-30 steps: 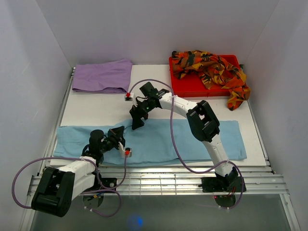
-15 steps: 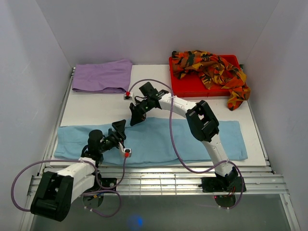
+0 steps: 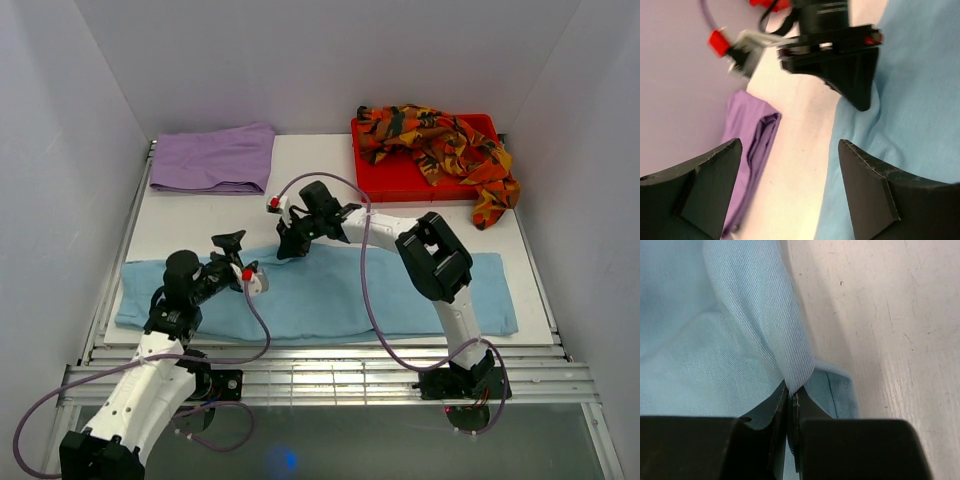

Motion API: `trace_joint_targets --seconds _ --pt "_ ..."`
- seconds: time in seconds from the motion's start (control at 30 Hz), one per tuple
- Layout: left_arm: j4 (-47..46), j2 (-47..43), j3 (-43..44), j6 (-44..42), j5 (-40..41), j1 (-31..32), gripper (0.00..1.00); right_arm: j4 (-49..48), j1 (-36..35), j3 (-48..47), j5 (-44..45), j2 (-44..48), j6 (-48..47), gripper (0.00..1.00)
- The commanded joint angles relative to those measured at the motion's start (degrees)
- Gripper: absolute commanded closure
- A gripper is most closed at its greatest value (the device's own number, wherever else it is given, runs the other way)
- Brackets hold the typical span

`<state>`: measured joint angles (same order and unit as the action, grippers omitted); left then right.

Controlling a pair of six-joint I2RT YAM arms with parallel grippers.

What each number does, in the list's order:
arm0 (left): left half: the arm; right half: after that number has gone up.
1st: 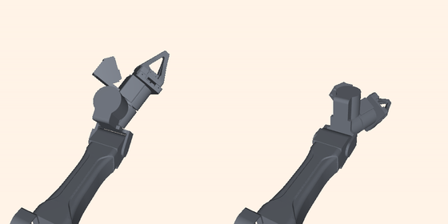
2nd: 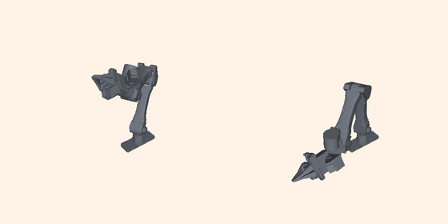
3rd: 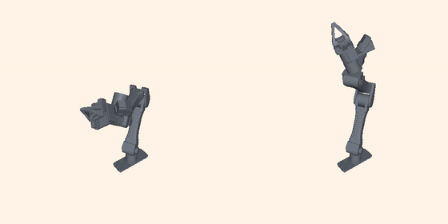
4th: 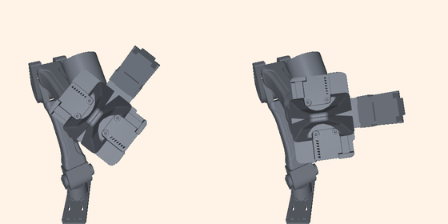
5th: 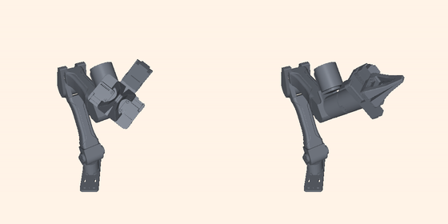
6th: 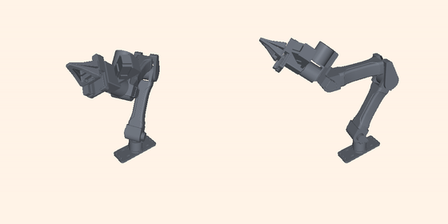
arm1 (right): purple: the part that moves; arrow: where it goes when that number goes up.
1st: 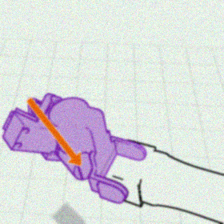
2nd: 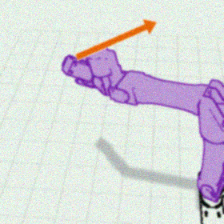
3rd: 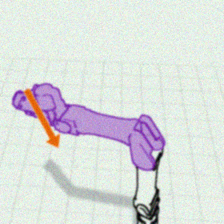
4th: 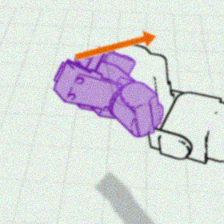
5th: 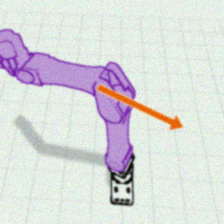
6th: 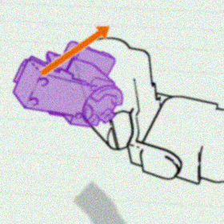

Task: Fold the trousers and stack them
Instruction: Fold the trousers

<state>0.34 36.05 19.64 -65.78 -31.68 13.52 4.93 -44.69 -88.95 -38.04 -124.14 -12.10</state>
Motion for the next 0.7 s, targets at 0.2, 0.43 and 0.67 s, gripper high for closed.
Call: trace_joint_targets --seconds 0.2,0.43,0.67 --pt "19.52 16.57 26.13 53.44 3.14 -15.86 0.13 -20.83 -4.35 16.16 12.89 12.6 -5.56 0.92" --pt "35.73 43.02 46.94 54.63 -23.66 -21.25 0.21 -33.46 -11.82 28.19 23.88 18.31 -19.87 0.92" --pt "50.89 58.51 54.01 41.27 -29.41 -20.47 0.25 -45.07 -17.53 37.51 34.42 19.9 -33.15 0.92"
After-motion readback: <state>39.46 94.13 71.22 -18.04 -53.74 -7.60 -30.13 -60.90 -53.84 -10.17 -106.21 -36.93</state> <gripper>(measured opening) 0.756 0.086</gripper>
